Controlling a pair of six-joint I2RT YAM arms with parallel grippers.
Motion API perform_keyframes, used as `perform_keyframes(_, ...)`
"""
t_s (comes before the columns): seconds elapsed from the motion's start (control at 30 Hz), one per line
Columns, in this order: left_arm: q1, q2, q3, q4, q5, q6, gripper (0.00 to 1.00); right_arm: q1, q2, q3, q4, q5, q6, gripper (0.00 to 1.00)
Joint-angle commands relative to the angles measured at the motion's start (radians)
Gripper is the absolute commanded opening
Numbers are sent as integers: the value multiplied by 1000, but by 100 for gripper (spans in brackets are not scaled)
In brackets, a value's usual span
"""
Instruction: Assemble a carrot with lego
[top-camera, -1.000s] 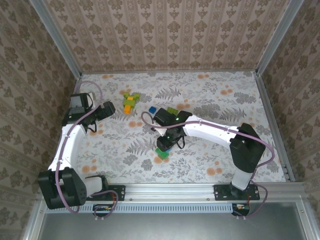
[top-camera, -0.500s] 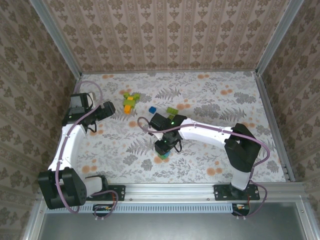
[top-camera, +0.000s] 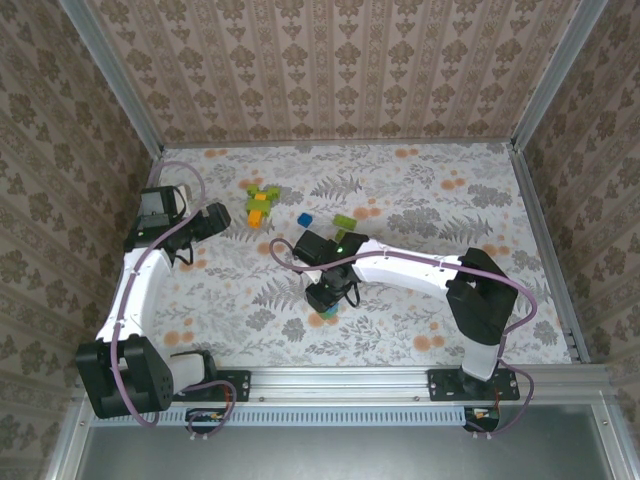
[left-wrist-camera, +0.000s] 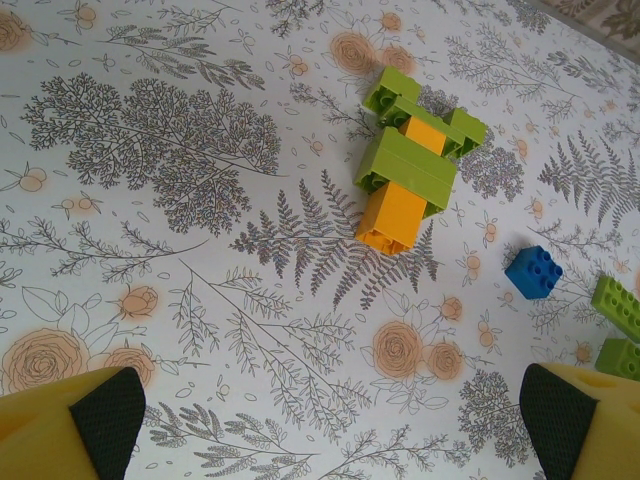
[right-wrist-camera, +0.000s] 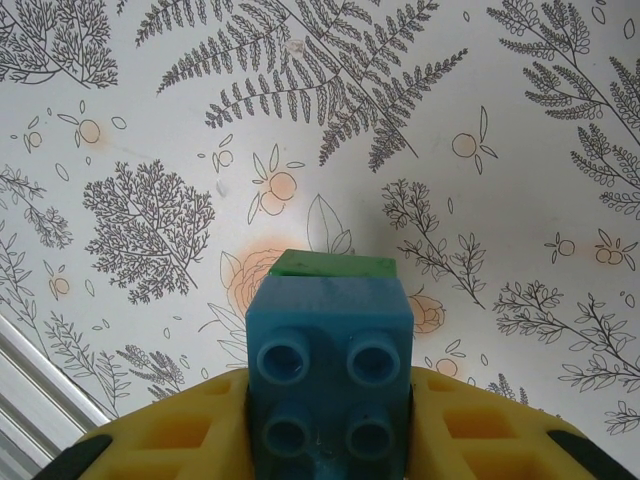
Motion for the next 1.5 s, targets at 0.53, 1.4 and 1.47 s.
perform_keyframes(0.53, -7, -2, 4, 0, 11, 11, 100, 34, 56, -71, -45, 89, 150, 34)
perform_keyframes(1.4, -8, -6, 0, 2, 7, 11, 100, 84, 218, -133, -78, 91, 108, 32)
perform_keyframes(1.47, -7, -4, 1, 2, 8, 12, 100, 85, 209, -136, -71, 87, 98, 32)
